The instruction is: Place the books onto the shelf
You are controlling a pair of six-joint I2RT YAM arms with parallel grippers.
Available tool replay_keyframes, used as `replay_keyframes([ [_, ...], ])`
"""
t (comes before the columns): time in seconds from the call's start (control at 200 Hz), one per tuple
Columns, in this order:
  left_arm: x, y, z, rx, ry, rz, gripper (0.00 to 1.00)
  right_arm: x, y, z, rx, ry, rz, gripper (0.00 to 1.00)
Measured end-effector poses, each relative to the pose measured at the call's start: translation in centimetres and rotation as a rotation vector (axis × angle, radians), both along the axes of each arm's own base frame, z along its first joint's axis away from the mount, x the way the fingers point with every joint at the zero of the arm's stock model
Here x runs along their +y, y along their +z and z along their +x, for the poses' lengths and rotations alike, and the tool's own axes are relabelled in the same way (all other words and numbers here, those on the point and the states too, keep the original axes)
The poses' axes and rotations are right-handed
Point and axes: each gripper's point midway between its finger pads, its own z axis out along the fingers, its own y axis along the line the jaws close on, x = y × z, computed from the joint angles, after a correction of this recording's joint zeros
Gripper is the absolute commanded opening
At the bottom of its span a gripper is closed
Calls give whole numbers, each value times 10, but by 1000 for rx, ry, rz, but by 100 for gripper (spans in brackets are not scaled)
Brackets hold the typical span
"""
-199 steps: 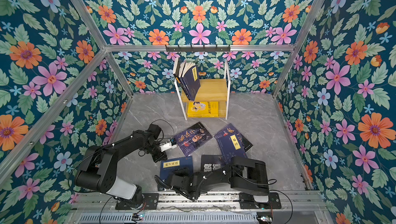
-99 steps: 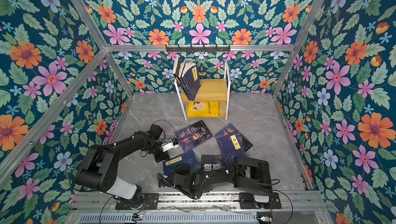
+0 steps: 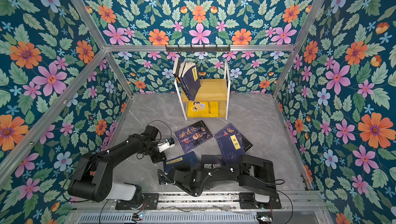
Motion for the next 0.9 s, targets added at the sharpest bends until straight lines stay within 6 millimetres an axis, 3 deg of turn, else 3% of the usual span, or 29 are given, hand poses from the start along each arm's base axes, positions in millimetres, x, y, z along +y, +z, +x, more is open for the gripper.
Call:
replay_keyframes([
  [0.12, 7, 16, 20, -76, 62, -20, 62, -2, 5, 0, 10, -2, 0, 0],
  [0.155, 11, 22, 28, -102, 89, -28, 79, -4, 6, 0, 12, -3, -7, 0],
  [0.17, 12, 24, 32, -114, 98, -31, 96, -4, 6, 0, 13, -4, -6, 0],
  [0.185, 13, 27, 36, -129, 112, -35, 99, -5, 7, -1, 17, -7, -4, 0],
  [0.38, 26, 52, 66, -244, 259, -108, 100, -14, 18, 3, 27, -23, 17, 0],
  [0.585, 51, 84, 96, -355, 483, -203, 100, -23, 43, 13, 27, -55, 98, 0],
  [0.9, 46, 98, 102, -340, 611, -356, 100, -42, 92, 35, 9, -130, 280, 0],
])
